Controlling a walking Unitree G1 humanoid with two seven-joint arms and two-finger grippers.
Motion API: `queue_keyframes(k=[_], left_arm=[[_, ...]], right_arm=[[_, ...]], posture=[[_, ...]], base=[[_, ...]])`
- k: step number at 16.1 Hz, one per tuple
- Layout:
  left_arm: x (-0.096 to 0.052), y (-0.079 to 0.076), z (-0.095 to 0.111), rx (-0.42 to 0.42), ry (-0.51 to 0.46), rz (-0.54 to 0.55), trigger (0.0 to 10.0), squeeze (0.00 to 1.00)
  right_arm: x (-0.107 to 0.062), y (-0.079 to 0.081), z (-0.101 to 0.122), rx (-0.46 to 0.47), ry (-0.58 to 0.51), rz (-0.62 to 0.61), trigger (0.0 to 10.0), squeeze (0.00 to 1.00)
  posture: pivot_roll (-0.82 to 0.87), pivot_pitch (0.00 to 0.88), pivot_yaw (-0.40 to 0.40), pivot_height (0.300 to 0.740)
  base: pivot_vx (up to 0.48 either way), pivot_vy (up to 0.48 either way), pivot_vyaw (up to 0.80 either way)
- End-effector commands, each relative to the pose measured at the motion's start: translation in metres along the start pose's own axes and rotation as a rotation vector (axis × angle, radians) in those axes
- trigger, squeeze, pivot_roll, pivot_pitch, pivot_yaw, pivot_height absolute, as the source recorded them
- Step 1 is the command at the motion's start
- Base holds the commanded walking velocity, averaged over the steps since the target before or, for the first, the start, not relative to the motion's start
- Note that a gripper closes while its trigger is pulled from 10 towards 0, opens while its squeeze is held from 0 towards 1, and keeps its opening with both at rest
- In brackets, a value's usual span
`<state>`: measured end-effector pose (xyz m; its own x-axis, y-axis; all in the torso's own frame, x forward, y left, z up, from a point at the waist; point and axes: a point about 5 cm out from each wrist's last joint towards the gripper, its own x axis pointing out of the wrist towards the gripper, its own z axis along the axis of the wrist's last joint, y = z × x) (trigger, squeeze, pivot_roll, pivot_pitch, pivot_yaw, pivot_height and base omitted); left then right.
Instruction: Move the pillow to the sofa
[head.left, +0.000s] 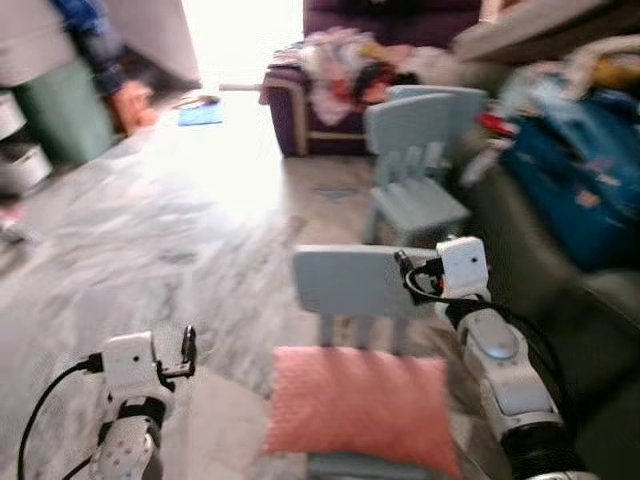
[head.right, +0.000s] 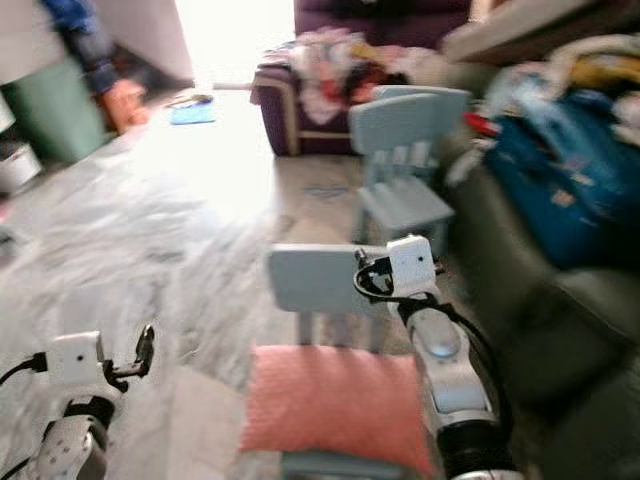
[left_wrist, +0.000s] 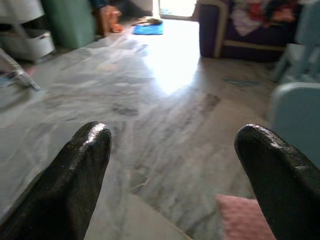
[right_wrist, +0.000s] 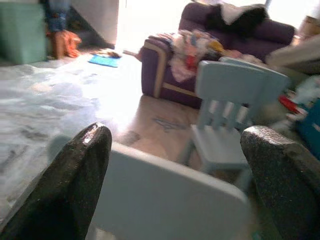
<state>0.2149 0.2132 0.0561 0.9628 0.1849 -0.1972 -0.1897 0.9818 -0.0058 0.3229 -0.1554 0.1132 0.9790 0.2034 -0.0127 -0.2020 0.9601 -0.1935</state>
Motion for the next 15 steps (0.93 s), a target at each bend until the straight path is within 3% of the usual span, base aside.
queue_keyframes(k=[1, 3, 11, 15], left_arm=[[-0.0008, 0.0016, -0.0022, -0.002, 0.015, 0.010, 10.0, 0.00], [-0.0010, 0.0001, -0.0018, 0.014, 0.010, 0.001, 10.0, 0.00], [-0.0018, -0.0006, -0.0019, 0.011, 0.011, -0.005, 10.0, 0.00], [-0.0021, -0.0007, -0.0030, -0.022, 0.014, 0.005, 10.0, 0.00]], right_arm=[[0.0013, 0.0017, 0.0013, 0.001, -0.004, 0.009, 10.0, 0.00], [0.0012, 0.0015, 0.0012, -0.001, -0.004, 0.009, 10.0, 0.00], [0.0006, 0.0014, 0.0011, -0.003, -0.003, 0.009, 10.0, 0.00], [0.0008, 0.0015, 0.0011, -0.005, -0.002, 0.011, 10.0, 0.00]], posture=[[-0.14, 0.000, 0.034, 0.740], [-0.15, 0.000, 0.033, 0.740], [-0.15, 0.000, 0.032, 0.740], [-0.15, 0.000, 0.032, 0.740]], base=[[0.000, 0.000, 0.00], [0.000, -0.167, 0.00], [0.000, -0.480, 0.00], [0.000, -0.080, 0.00]])
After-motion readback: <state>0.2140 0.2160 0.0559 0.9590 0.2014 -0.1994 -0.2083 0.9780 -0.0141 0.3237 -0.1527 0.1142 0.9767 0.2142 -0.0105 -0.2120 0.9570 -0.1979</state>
